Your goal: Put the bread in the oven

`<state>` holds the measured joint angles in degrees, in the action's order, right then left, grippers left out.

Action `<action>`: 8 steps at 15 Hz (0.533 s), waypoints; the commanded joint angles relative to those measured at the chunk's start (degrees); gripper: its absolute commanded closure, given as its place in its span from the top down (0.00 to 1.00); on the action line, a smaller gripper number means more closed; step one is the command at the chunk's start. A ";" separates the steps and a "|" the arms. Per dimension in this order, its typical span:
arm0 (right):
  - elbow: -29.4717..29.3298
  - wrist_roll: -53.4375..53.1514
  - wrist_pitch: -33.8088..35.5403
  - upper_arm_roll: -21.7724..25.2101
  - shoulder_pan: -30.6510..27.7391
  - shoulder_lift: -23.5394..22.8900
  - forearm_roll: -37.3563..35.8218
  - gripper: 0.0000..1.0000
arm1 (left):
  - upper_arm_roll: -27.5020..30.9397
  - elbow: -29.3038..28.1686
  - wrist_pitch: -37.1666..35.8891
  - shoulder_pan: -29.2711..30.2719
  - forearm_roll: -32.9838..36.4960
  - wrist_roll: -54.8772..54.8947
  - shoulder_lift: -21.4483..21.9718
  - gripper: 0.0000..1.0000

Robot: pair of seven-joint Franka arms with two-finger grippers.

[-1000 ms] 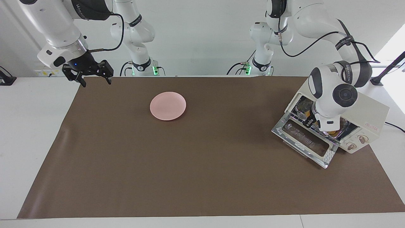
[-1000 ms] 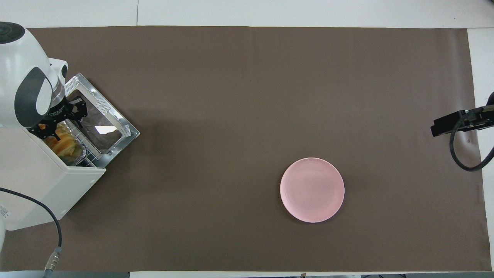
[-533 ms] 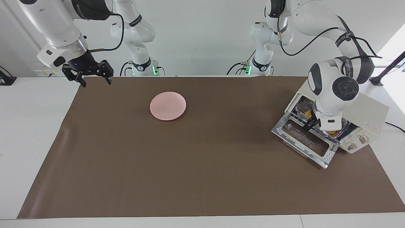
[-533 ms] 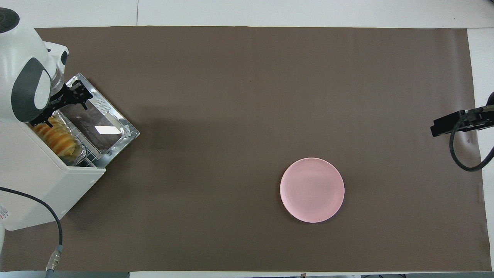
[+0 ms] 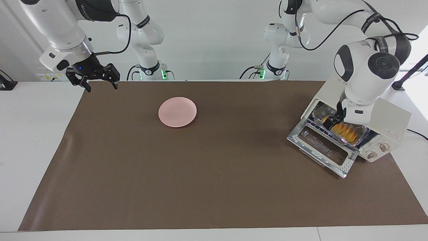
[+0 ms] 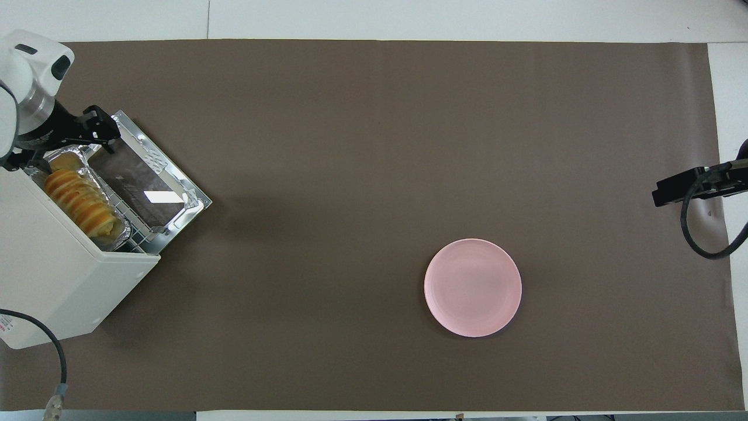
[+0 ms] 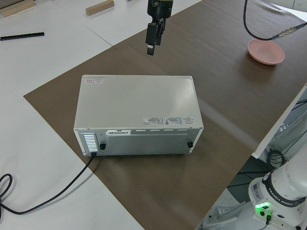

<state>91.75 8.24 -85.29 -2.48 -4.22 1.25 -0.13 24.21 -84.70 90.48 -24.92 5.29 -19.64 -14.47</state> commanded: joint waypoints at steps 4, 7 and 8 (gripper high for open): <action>1.50 1.08 -0.22 -0.86 -1.14 1.30 -0.83 1.00 | -0.04 -2.66 -7.59 0.22 -0.99 15.67 7.79 1.00; 1.42 1.08 -0.22 -0.86 -1.14 1.30 -0.83 1.00 | -1.18 -2.92 -7.77 0.83 -1.86 17.08 9.62 1.00; 1.42 1.08 -0.22 -0.86 -1.14 1.30 -0.83 1.00 | -4.75 -2.58 -7.86 5.36 -4.22 19.61 9.63 1.00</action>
<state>91.75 8.24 -85.29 -2.48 -4.22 1.25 -0.13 23.33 -85.92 83.13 -24.13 4.02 -3.46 -6.93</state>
